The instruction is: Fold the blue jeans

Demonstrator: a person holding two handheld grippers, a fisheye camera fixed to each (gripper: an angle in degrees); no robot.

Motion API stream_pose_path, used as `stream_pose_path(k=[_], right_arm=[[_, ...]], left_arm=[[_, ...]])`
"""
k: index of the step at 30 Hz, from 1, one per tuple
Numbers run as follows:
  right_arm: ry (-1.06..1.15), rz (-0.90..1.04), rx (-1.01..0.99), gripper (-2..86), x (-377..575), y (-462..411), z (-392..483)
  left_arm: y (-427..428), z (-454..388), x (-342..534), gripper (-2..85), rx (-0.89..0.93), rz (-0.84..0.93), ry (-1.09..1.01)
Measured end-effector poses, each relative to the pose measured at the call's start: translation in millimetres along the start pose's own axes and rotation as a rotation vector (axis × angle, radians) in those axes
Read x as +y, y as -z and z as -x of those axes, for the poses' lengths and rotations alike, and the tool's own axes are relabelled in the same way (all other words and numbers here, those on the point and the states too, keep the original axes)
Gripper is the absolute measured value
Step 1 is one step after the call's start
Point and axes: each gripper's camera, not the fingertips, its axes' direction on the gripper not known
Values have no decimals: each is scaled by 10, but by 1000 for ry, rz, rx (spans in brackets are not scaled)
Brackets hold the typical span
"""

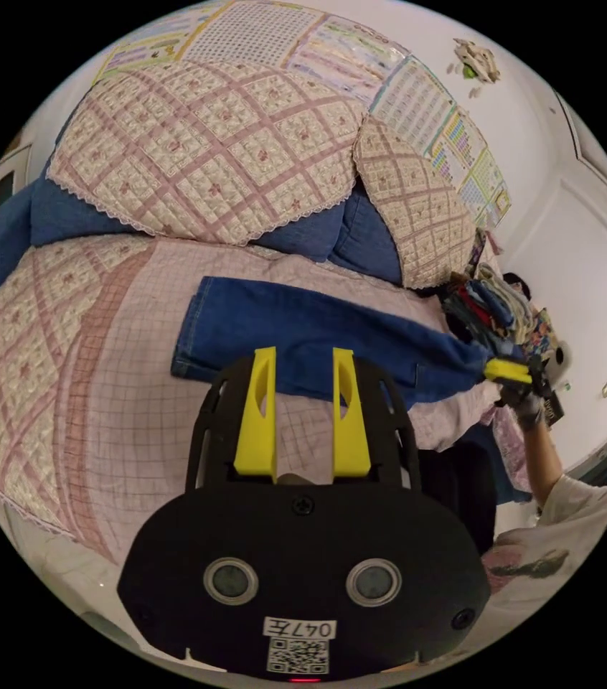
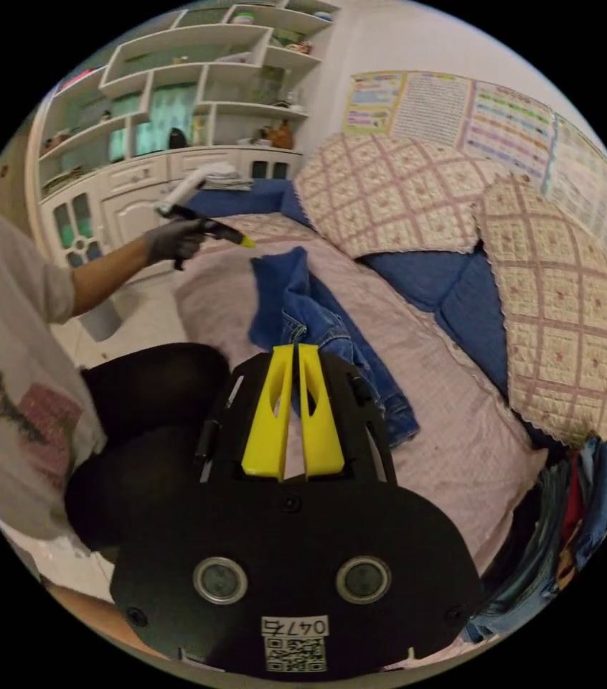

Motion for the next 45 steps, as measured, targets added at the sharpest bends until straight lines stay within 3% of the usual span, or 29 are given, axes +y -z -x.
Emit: stream_pose_path(k=[4, 12, 16, 20, 26, 28, 33, 37, 40, 45], right_arm=[[-2, 48, -34, -1, 226, 72, 187], [97, 84, -68, -1, 307, 269, 513], [111, 60, -73, -1, 362, 457, 486], [-14, -79, -112, -1, 561, 790, 182], [-35, -102, -117, -1, 705, 990, -29], [-31, -100, -108, -1, 721, 1058, -58], [-1, -91, -114, -1, 814, 1287, -65], [0, -82, -137, -1, 900, 1330, -73], [-30, -98, -142, -1, 953, 1349, -168], [-69, -121, -112, -2, 966, 1449, -341]], left_arm=[[-177, 288, 256, 132, 136, -54, 107], [-617, 487, 591, 146, 189, -36, 186], [-876, 538, 598, 162, 113, -23, 241], [-1138, 786, 623, 162, 85, -41, 340], [-1706, 1039, 455, 110, 56, -24, 397], [-1688, 960, 472, 5, 58, -97, 355], [-1323, 817, 663, -7, -54, -131, 243], [-1440, 1071, 793, 6, 36, -31, 314], [-1889, 1193, 774, 120, 167, 48, 410], [-2339, 1180, 751, 135, 254, 1, 518]])
